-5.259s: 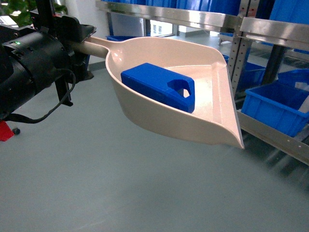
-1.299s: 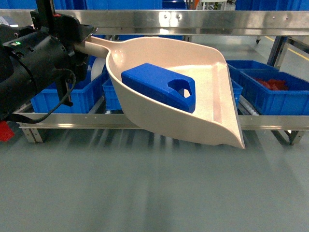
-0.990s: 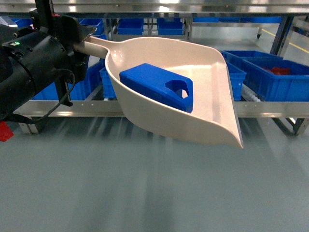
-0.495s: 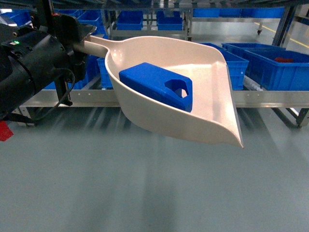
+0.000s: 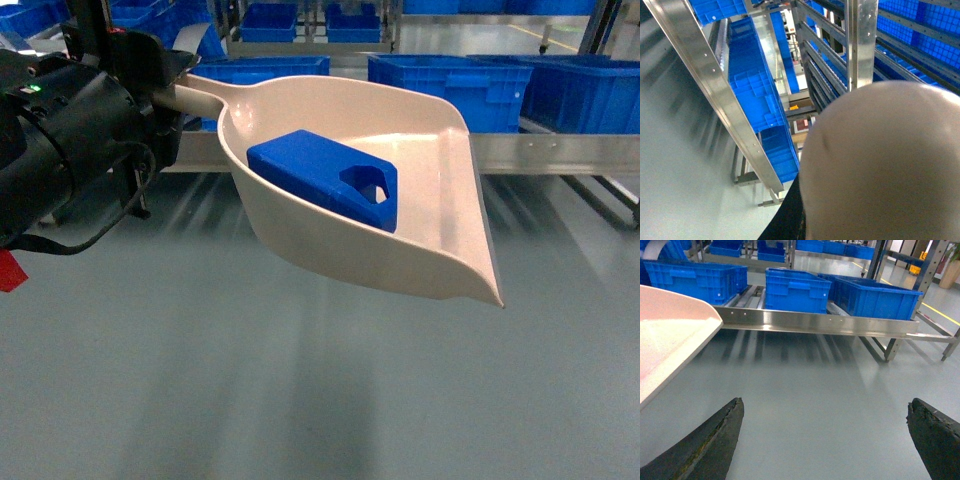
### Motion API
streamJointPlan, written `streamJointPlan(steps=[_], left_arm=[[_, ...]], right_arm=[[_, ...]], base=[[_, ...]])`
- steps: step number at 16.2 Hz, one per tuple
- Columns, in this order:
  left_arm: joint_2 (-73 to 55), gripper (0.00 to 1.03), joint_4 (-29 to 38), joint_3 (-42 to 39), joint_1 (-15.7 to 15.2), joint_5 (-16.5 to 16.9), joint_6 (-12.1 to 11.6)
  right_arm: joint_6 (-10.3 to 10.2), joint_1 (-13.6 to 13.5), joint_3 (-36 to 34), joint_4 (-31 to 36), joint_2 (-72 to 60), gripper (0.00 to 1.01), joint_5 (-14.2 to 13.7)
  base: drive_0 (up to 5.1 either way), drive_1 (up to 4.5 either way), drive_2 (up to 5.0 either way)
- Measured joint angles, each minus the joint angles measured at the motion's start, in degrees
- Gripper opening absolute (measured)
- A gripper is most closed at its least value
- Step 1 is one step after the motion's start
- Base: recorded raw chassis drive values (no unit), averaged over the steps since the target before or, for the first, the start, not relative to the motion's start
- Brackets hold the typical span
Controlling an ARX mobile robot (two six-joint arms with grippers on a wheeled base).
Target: Place part in tray to right shelf
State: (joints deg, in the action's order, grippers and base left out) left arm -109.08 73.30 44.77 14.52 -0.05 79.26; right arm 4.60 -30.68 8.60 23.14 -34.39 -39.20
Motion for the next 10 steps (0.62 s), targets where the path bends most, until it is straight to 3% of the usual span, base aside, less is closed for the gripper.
streamJointPlan(steps=[10], left_arm=[[0.0,0.14,-0.1,0.0,0.0,0.0,0.0]], right_arm=[[0.0,0.0,0.0,-0.1,0.0,0.98,0.0]], base=[[0.0,0.0,0.0]])
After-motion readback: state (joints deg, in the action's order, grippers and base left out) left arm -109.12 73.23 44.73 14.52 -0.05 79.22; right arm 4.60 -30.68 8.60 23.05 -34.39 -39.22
